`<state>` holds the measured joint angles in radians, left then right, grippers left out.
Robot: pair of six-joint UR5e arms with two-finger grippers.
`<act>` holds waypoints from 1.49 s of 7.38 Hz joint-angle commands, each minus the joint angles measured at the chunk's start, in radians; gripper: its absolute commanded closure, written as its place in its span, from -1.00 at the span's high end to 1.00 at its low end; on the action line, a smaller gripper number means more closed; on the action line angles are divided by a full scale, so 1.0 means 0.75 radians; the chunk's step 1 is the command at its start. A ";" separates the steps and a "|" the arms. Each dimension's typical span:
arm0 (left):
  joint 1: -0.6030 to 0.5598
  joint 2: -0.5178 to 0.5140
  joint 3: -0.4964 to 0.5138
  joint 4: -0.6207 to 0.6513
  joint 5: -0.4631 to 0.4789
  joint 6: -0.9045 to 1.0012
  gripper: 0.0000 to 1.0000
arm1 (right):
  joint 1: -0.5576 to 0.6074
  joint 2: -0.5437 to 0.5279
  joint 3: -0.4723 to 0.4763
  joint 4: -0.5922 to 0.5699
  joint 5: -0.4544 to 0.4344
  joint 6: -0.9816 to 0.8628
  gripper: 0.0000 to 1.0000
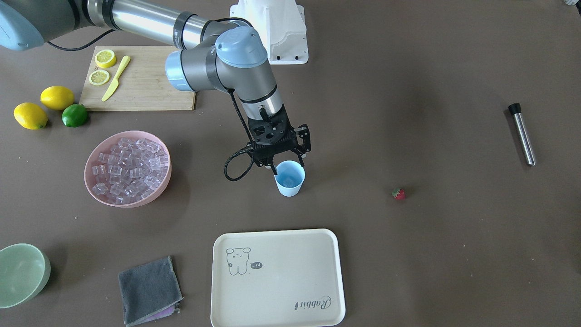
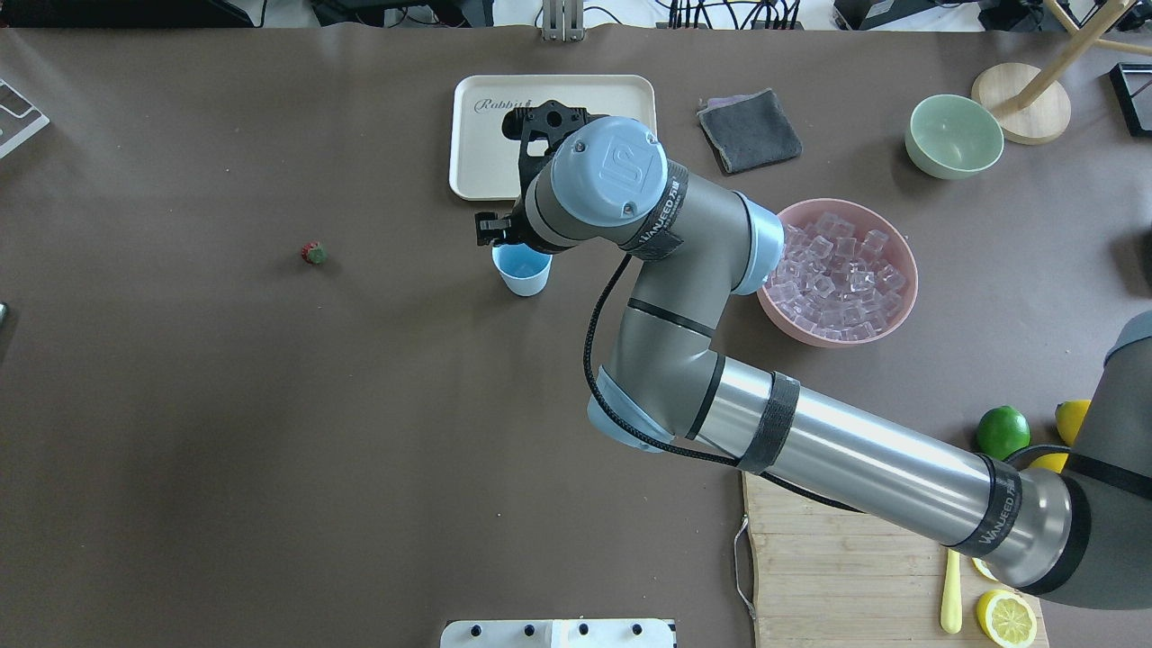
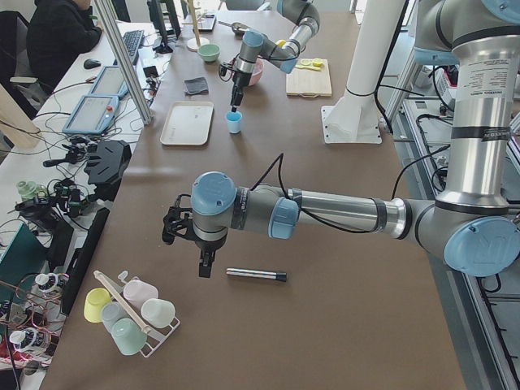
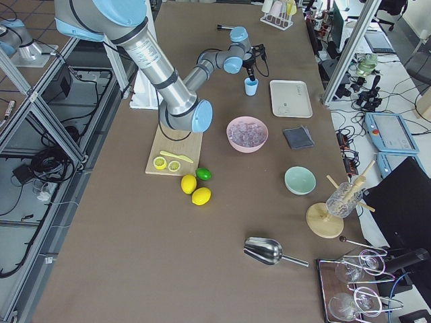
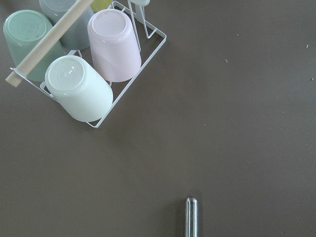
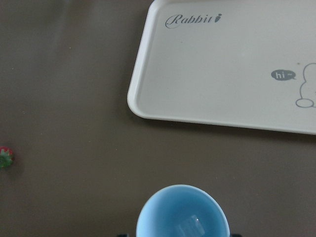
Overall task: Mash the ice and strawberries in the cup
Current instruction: 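Open the right gripper to drop the ice cube into the cup, then move the right gripper back into the ice bowl and grasp a cube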
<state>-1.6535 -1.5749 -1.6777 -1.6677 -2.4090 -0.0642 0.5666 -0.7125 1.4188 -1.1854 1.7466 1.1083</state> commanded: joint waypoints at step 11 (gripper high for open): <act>-0.002 -0.001 -0.009 -0.004 -0.001 0.000 0.97 | 0.290 -0.678 0.522 -0.648 0.112 -0.645 0.68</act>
<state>-1.6550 -1.5763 -1.6812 -1.6705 -2.4086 -0.0644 0.8214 -1.2290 1.8100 -1.6225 1.8781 0.6228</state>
